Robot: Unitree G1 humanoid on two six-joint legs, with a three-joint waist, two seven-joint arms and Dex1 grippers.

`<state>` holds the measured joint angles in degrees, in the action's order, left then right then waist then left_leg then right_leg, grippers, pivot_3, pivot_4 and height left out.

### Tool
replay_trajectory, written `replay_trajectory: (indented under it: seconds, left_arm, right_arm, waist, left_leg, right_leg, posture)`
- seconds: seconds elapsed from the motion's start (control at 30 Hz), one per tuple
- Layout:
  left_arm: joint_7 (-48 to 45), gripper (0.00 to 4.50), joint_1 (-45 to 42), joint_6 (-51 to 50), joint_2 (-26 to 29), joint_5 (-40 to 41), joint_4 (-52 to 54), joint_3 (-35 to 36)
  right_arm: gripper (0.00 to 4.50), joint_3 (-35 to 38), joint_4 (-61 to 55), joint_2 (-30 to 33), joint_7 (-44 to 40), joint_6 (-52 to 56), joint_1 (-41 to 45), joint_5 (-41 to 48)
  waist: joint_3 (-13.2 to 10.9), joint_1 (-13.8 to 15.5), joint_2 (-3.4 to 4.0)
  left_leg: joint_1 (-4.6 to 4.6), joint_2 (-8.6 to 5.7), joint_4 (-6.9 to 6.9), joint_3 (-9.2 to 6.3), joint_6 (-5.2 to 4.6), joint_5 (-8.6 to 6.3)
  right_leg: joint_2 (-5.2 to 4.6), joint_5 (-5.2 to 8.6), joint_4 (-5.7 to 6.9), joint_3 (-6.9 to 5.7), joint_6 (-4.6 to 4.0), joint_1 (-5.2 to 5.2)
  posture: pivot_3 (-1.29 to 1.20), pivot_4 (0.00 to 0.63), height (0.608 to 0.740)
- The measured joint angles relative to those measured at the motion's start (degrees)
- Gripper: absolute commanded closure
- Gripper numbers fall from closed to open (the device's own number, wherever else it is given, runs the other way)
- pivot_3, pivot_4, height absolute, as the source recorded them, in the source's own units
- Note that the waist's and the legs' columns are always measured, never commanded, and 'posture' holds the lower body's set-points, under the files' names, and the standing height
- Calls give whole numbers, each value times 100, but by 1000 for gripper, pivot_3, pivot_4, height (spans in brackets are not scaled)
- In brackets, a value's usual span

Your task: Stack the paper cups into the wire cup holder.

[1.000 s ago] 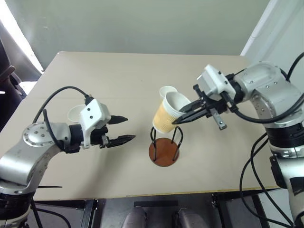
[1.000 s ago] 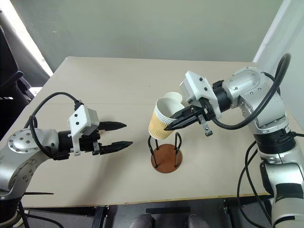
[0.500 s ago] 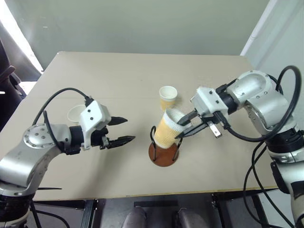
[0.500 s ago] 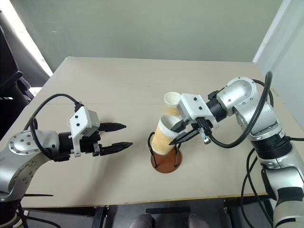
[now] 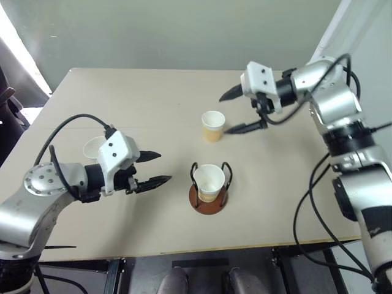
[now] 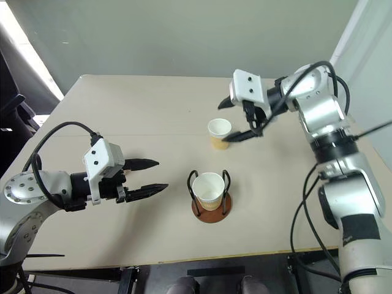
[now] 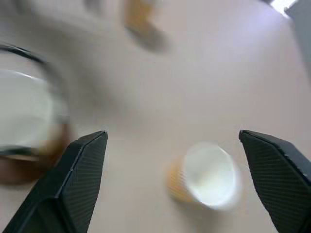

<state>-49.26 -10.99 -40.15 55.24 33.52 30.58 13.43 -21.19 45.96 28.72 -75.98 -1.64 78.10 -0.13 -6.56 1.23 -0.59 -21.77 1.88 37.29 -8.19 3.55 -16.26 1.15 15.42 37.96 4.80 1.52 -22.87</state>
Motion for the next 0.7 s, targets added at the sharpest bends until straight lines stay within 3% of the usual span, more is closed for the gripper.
replay_trajectory:
  seconds: [0.2,0.47,0.7]
  left_arm:
    - [885,1066,-433,-2,-354,-591,-189,-254]
    - [1344,1066,-667,-63,-684,-862,-182,-671]
    - [1466,1066,-578,-267,-700,-865,47,-631]
  right_arm:
    - [46,-190,1953,-658,1068,-1133,286,-991]
    - [46,-195,2583,-999,1406,-1422,476,-1466]
    - [46,-197,2839,-1216,1718,-1427,468,-1856]
  waist:
    - [-2,62,3]
    - [-1,64,2]
    - [-1,59,2]
  left_leg:
    - [-34,2,-32,3,49,27]
    - [-53,1,-30,21,49,26]
    - [-45,3,-25,25,58,31]
  right_leg:
    - [-5,-1,0,-5,-2,-28]
    - [-15,-1,-3,-5,-2,-46]
    - [-15,-3,7,-5,-4,-48]
  posture:
    - [0,150,740]
    - [0,150,740]
    - [0,150,740]
